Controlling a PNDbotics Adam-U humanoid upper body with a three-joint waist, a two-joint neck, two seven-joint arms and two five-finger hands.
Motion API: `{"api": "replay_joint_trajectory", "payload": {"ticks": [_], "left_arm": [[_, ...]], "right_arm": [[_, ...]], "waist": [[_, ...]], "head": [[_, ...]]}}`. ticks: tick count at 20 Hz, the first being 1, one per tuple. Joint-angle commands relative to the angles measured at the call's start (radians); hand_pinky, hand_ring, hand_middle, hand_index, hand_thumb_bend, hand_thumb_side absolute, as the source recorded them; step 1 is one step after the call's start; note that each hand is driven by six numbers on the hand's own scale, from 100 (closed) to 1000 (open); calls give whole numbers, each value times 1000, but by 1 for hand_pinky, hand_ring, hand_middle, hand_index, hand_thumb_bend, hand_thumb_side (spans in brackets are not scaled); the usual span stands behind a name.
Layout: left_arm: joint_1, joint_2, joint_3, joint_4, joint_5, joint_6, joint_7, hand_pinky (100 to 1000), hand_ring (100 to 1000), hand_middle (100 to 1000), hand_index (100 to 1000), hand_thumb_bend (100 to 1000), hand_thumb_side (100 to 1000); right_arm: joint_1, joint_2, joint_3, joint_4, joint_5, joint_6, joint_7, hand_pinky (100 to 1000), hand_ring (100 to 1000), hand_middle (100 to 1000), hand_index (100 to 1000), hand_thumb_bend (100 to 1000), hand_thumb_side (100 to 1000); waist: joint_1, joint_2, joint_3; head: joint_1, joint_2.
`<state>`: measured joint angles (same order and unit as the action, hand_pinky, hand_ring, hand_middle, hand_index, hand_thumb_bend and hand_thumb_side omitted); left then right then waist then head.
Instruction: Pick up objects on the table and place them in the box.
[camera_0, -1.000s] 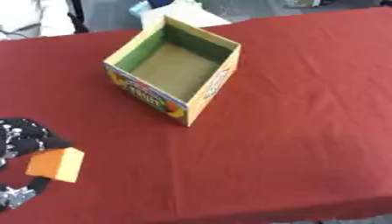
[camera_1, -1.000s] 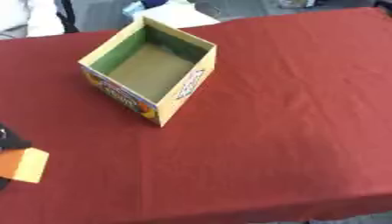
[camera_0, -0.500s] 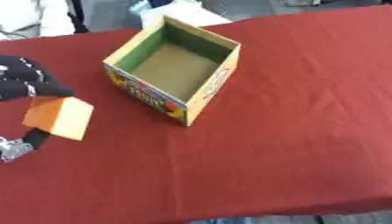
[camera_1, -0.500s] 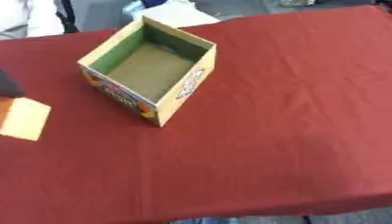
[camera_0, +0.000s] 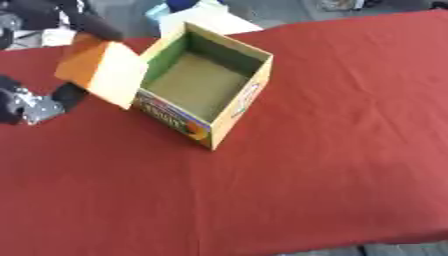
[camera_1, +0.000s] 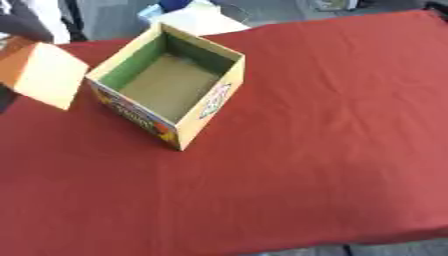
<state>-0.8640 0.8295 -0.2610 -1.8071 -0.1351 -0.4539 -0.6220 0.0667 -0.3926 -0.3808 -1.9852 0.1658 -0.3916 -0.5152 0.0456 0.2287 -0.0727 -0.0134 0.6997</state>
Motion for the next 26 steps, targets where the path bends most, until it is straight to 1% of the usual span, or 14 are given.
{"api": "replay_joint_trajectory", "payload": {"ticks": [1,6,10,13,19,22,26], "left_arm": [[-93,-58,-12,108,2,-16,-50,770,724,509,703,100,244],[-223,-180,-24,298,-51,-78,-65,756,705,499,695,100,245],[-291,-260,-10,440,-112,-121,-88,759,708,503,695,100,245],[-325,-298,8,519,-192,-156,-68,762,716,510,693,100,244],[-347,-353,20,620,-362,-232,21,765,726,521,689,100,245],[-340,-368,11,645,-427,-267,52,766,729,524,688,100,246],[-329,-386,-1,671,-483,-294,76,766,731,529,688,100,249]], "right_arm": [[-13,-18,-2,-15,-11,-2,7,635,744,502,694,100,758],[-34,-11,2,-15,-21,-6,15,635,744,501,694,100,759],[-50,-5,7,-15,-28,-9,24,634,744,499,694,100,762],[-61,0,11,-15,-32,-11,31,633,744,498,693,100,765],[-83,8,17,-15,-42,-12,44,633,745,496,693,100,768],[-87,13,17,-15,-45,-11,48,632,745,495,693,100,769],[-90,19,16,-15,-48,-8,50,632,745,495,693,100,771]], "waist": [[-6,-5,-6],[-13,21,-24],[-17,44,-36],[-19,61,-42],[-18,85,-50],[-17,92,-54],[-16,95,-56]], "head": [[8,-26],[25,-56],[43,-83],[51,-104],[62,-129],[61,-128],[60,-127]]}}
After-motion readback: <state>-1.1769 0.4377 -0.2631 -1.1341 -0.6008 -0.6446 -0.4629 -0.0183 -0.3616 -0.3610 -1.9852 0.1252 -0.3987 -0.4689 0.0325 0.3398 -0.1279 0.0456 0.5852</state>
